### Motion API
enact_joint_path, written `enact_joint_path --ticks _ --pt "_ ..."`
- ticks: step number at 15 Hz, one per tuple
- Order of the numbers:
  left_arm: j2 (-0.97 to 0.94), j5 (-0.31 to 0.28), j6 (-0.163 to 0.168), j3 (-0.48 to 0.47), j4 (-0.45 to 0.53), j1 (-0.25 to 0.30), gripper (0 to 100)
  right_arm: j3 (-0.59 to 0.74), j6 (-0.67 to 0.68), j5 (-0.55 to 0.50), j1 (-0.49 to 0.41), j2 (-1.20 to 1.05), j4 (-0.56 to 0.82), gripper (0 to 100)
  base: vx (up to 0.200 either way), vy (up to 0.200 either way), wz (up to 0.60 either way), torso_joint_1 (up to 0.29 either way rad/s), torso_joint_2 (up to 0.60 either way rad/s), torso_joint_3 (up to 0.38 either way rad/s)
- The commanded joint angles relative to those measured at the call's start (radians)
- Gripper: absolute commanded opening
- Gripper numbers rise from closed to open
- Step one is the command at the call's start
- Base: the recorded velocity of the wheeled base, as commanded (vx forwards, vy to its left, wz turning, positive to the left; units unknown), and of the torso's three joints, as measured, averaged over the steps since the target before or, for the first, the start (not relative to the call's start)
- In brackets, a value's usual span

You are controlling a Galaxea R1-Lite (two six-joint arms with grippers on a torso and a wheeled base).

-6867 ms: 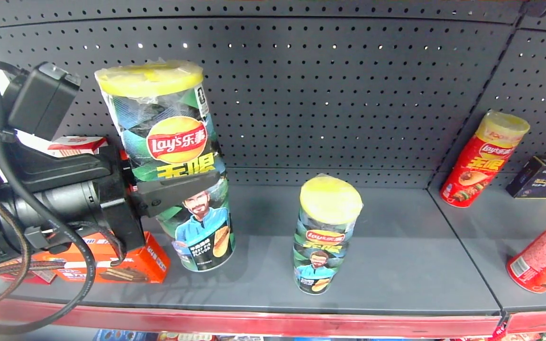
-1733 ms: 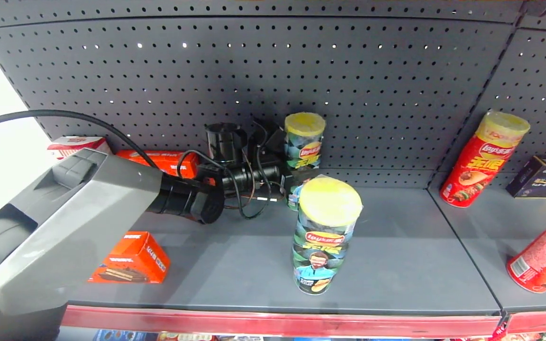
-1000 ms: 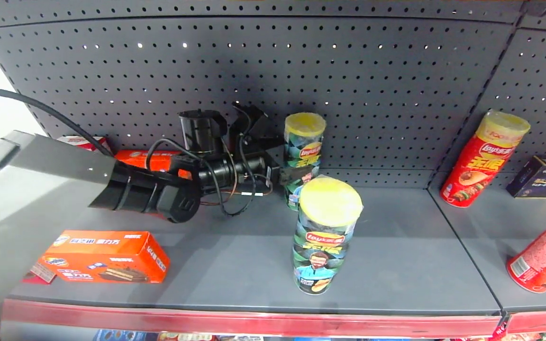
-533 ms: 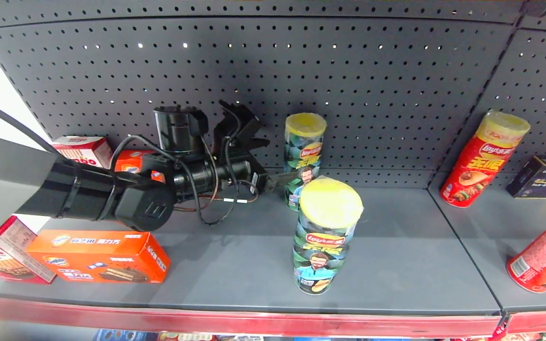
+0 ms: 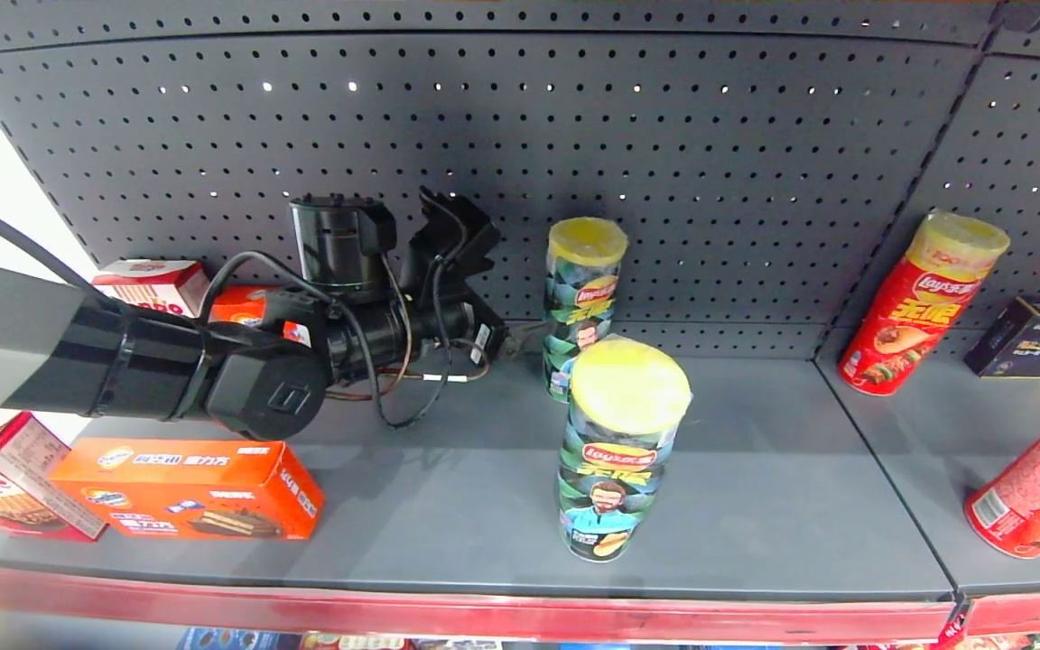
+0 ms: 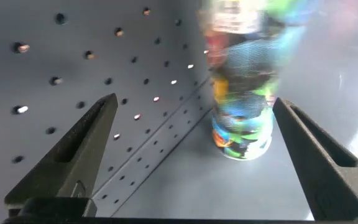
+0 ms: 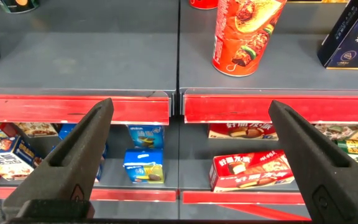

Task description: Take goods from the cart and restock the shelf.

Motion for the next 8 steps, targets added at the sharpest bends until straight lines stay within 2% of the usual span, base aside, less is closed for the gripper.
enact_joint_path --ticks 1,8 --pt "0.001 0.013 0.001 -0.006 0.000 -0.008 100 0.000 0.000 0.000 0.000 0.001 0.000 100 0.000 0.000 0.00 0.000 0.00 0.000" --pt "0.009 0.082 0.001 -0.018 0.002 0.005 100 0.000 0.000 0.000 0.000 0.001 0.000 100 0.000 0.000 0.00 0.000 0.00 0.000"
